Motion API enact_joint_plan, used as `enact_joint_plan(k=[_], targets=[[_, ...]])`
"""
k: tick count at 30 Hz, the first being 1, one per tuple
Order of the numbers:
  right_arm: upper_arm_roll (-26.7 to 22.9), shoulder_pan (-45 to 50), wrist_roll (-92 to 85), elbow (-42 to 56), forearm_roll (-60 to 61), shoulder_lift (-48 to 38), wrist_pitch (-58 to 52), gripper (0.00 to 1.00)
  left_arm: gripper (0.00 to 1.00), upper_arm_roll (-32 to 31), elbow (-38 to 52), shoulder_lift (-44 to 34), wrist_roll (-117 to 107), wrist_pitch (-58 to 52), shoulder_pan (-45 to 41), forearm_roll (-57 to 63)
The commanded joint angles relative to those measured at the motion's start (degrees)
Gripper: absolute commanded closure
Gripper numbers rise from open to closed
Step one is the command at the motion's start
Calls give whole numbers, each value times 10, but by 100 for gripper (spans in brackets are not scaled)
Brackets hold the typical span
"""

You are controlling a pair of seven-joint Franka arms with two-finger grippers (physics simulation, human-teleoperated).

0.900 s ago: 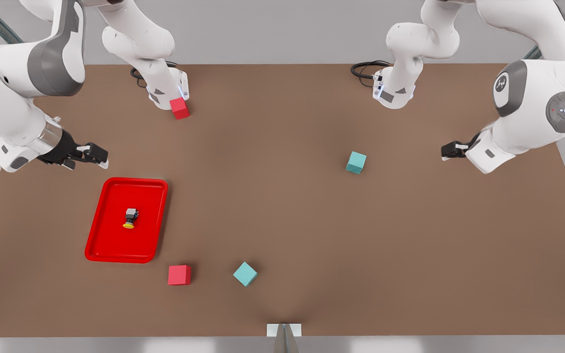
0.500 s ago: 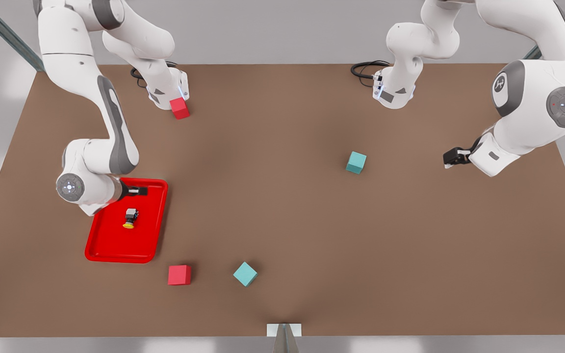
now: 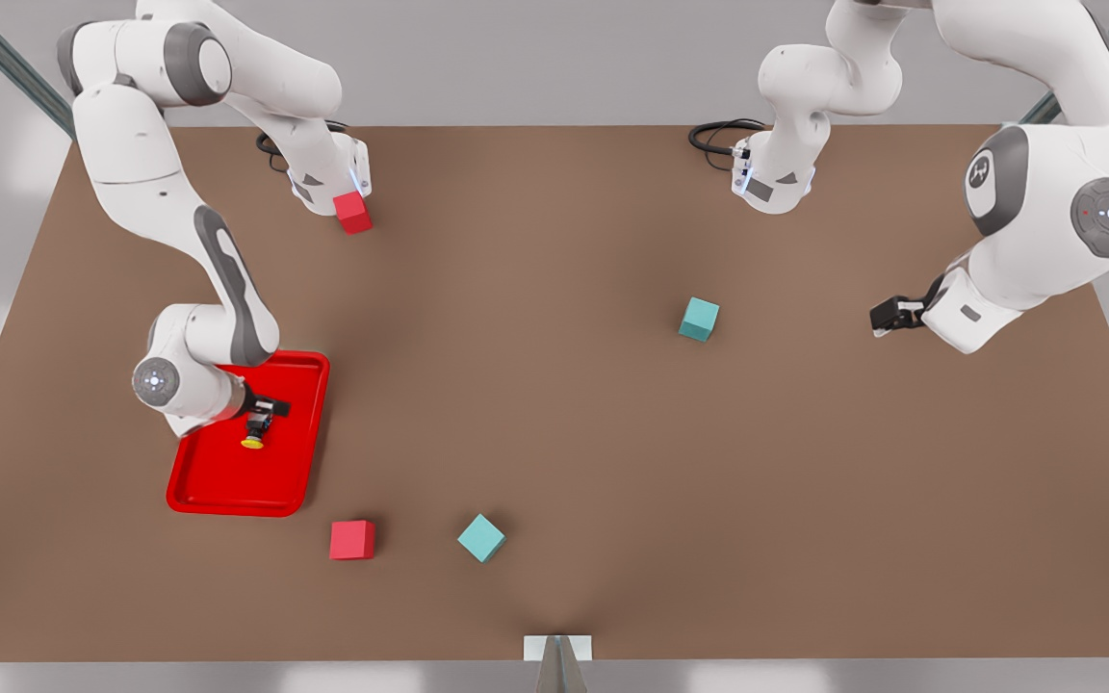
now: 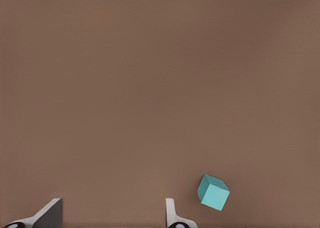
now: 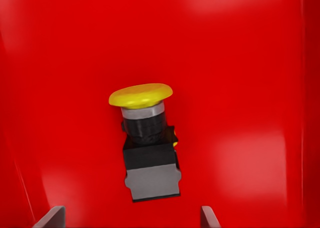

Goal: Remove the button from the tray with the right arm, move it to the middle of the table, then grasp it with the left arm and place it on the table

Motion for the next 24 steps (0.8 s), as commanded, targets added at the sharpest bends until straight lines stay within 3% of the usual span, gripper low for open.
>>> enact_joint_plan(k=[1, 24], targets=[[0, -8, -12, -3, 1, 6, 22, 0, 0, 0, 0, 0, -13, 0, 0, 0], [0, -14, -20, 1, 0, 38, 73, 0, 0, 1, -1, 6, -11, 5, 2, -1]])
